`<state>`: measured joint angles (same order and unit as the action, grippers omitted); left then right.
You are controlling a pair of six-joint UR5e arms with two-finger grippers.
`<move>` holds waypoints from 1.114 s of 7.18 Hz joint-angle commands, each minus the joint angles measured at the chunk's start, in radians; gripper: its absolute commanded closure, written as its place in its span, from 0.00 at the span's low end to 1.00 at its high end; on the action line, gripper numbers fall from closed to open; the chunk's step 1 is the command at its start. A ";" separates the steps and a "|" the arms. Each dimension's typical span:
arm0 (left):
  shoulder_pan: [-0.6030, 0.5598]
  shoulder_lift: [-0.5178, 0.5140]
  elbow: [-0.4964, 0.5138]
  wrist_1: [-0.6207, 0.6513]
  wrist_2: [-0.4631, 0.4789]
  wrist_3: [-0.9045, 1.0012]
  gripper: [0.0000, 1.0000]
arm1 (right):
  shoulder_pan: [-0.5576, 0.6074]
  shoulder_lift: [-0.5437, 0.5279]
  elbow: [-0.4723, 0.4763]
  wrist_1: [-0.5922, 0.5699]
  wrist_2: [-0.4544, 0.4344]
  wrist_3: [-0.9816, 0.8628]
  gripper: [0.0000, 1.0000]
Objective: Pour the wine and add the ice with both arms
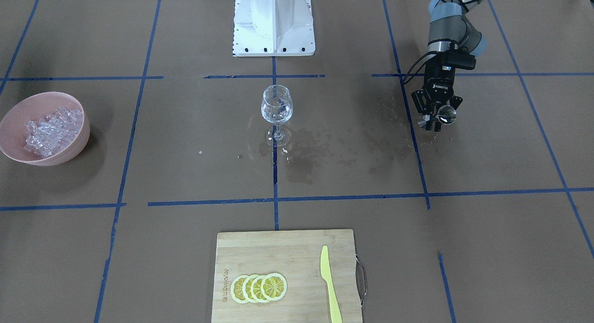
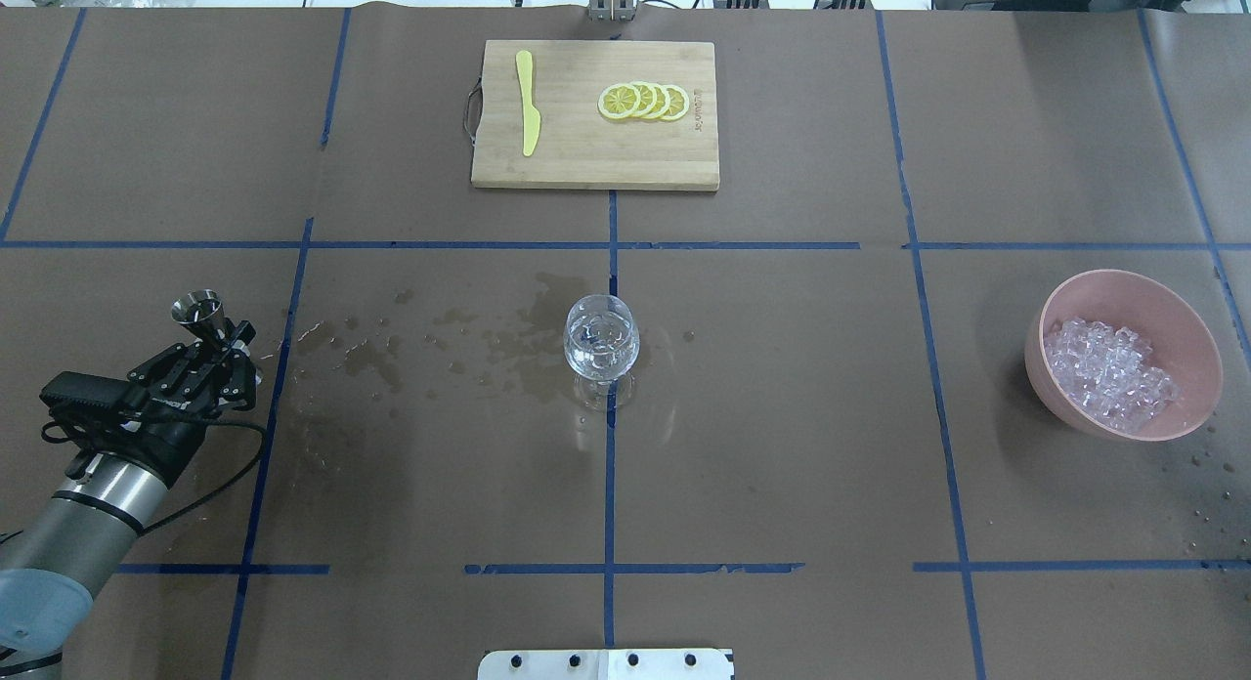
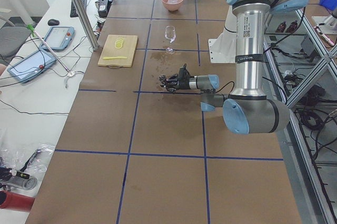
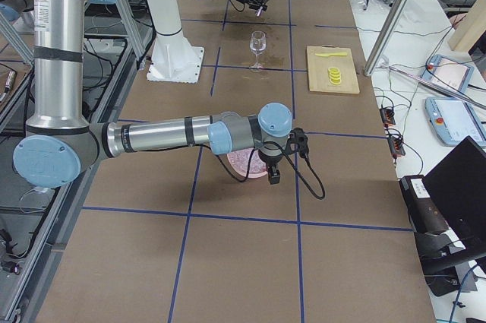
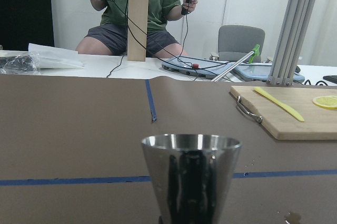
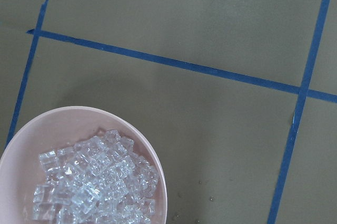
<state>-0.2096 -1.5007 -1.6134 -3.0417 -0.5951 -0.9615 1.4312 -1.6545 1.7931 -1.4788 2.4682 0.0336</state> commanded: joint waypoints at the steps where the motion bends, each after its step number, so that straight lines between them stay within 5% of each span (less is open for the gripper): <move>1: -0.004 -0.036 -0.016 -0.106 0.000 0.177 1.00 | 0.000 0.001 0.000 0.000 0.002 0.000 0.00; 5: -0.002 -0.075 -0.101 -0.109 -0.011 0.272 1.00 | 0.000 0.001 0.000 0.000 0.002 0.002 0.00; 8: 0.009 -0.194 -0.091 -0.092 -0.009 0.609 1.00 | 0.000 0.001 0.000 -0.001 0.003 0.003 0.00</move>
<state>-0.2066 -1.6485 -1.7093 -3.1444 -0.6045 -0.4704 1.4312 -1.6536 1.7931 -1.4791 2.4701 0.0356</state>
